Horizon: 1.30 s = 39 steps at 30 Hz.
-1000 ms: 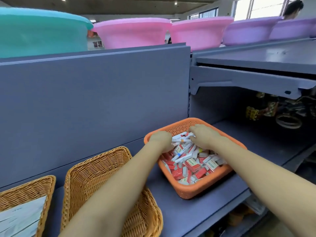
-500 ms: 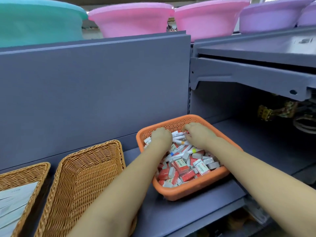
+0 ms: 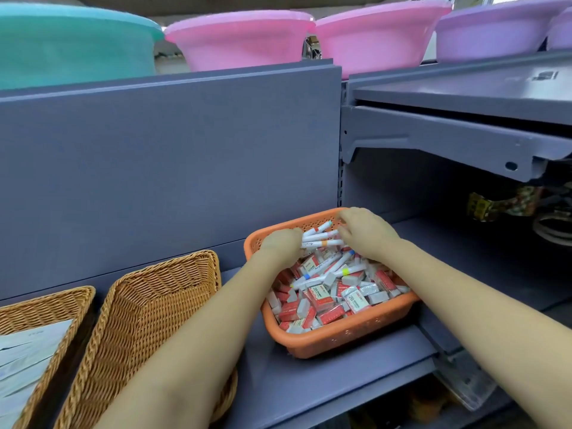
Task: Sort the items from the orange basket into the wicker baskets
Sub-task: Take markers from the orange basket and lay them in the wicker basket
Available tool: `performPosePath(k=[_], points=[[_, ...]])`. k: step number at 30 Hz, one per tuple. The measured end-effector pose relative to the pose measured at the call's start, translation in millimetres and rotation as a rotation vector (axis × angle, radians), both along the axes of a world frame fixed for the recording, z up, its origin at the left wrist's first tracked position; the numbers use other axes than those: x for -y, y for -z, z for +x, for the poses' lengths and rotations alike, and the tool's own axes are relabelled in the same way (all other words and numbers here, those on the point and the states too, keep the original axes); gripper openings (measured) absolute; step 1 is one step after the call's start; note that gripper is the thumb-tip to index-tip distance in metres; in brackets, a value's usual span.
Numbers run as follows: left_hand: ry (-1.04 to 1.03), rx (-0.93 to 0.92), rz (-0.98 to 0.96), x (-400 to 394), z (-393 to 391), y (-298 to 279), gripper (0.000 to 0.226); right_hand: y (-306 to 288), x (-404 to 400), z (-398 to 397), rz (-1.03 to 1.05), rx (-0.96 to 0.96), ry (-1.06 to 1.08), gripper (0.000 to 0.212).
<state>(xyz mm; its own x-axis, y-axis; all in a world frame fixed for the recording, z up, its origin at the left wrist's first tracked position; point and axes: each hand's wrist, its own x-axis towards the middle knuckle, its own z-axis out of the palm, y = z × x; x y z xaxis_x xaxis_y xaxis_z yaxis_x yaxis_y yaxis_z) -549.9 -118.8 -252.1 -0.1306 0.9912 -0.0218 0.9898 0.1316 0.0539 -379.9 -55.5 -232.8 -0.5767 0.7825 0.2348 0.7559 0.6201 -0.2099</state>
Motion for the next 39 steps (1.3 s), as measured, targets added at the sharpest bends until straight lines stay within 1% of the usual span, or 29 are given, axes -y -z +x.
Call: performPosePath(k=[3, 6, 9, 11, 13, 16, 18, 20, 22, 24, 26, 28, 29, 31, 33, 36, 39], points=[[-0.003, 0.124, 0.049, 3, -4, 0, 0.011, -6, 0, -1, 0.024, -0.084, 0.01, 0.031], [-0.001, 0.229, 0.098, 7, -8, -4, 0.007, -14, 2, -2, 0.062, -0.202, 0.018, 0.035], [-0.051, 0.451, 0.173, 10, -13, -8, 0.015, -19, 3, -4, 0.078, -0.299, 0.019, 0.034], [-0.097, 0.547, 0.214, 11, -15, -9, 0.02, -19, 5, -6, 0.064, -0.312, 0.012, 0.035], [-0.123, 0.641, 0.255, 11, -17, -9, 0.02, -19, 7, -9, 0.044, -0.328, 0.008, 0.039], [-0.155, 0.867, 0.368, 10, -17, -10, 0.016, -17, 9, -13, 0.002, -0.366, 0.022, 0.042], [-0.188, 1.001, 0.445, 11, -15, -11, 0.014, -13, 9, -15, -0.033, -0.316, 0.035, 0.039], [-0.187, 1.071, 0.476, 13, -11, -10, 0.016, -6, 9, -16, -0.052, -0.236, 0.037, 0.035], [-0.147, 1.061, 0.46, 16, -8, -7, 0.016, 1, 9, -18, -0.051, -0.179, 0.037, 0.029], [-0.136, 0.962, 0.415, 18, -7, -4, 0.017, 5, 10, -19, -0.069, -0.132, 0.035, 0.026], [-0.176, 0.885, 0.335, 17, -8, -3, 0.021, 7, 12, -20, -0.102, -0.112, 0.024, 0.028], [-0.229, 0.863, 0.266, 17, -8, -2, 0.024, 8, 14, -20, -0.115, -0.079, 0.004, 0.028], [-0.239, 0.848, 0.261, 17, -8, -1, 0.024, 9, 15, -21, -0.116, -0.061, -0.004, 0.029], [-0.201, 0.823, 0.31, 16, -6, -2, 0.019, 9, 17, -22, -0.113, -0.039, -0.015, 0.031], [-0.139, 0.88, 0.402, 18, -2, -6, 0.014, 8, 17, -24, -0.108, -0.03, -0.024, 0.031], [-0.12, 0.996, 0.507, 21, 2, -17, 0.014, 6, 16, -29, -0.082, -0.026, -0.037, 0.03], [-0.104, 1.028, 0.585, 24, 1, -27, 0.007, 4, 18, -39, -0.08, -0.022, -0.068, 0.03]])
